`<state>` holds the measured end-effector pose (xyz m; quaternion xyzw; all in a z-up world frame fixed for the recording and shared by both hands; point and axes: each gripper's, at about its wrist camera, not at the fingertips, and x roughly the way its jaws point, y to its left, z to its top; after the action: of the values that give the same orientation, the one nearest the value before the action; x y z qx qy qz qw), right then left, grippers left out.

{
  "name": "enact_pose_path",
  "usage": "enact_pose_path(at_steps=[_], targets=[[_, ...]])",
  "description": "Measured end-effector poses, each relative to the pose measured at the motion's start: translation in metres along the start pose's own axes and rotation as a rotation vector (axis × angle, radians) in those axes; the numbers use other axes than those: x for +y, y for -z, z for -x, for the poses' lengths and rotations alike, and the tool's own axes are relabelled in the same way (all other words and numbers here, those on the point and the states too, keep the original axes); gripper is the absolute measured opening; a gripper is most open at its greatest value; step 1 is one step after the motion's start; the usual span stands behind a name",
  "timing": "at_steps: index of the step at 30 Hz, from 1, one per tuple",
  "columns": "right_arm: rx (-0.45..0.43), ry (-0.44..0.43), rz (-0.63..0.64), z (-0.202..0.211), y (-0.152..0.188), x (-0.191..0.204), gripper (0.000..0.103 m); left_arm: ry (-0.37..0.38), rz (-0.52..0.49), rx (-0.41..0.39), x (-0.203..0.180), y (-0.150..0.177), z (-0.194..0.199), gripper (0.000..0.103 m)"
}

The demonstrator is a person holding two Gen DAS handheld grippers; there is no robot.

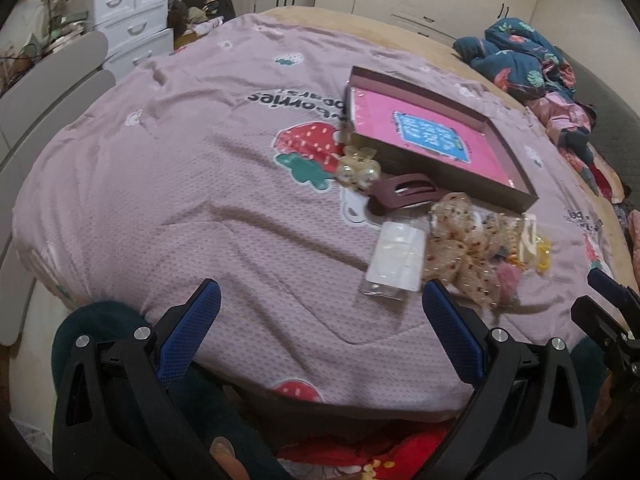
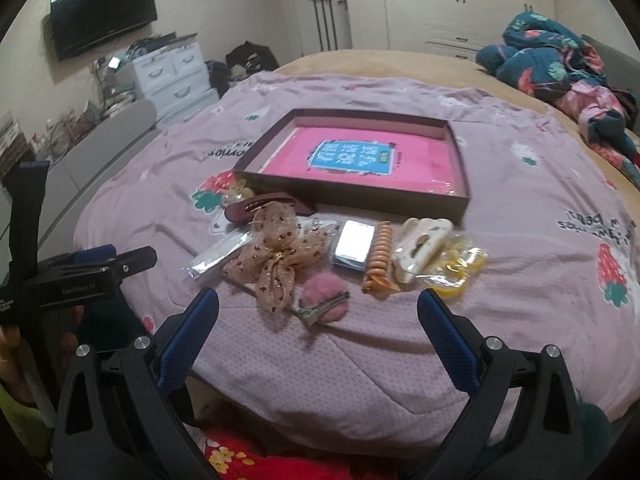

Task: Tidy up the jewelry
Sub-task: 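Grasp the clear plastic packet with the left gripper while the right grasps the pink pom-pom clip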

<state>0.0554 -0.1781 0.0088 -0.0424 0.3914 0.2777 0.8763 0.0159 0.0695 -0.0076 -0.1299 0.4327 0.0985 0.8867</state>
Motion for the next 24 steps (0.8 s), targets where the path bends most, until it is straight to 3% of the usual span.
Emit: enact_pose_path(at_steps=[4,15,18,24], targets=[[0.034,-0.027,0.026,-0.018,-0.005,0.002,0.099,-0.011,-0.003,0.023,0.004,-0.002,-0.011,0.095],[0.089,-0.025,-0.003,-0.05,0.002,-0.014,0.099,0.111,-0.05,0.071,-0.006,-0.012,-0.046,0.095],[0.102,-0.031,-0.01,-0.056,0.006,-0.018,0.085,0.129,-0.087,0.099,-0.013,-0.012,-0.057,0.093],[0.153,-0.074,-0.024,-0.074,0.009,-0.022,0.066,0.17,-0.148,0.12,-0.028,-0.014,-0.067,0.074]])
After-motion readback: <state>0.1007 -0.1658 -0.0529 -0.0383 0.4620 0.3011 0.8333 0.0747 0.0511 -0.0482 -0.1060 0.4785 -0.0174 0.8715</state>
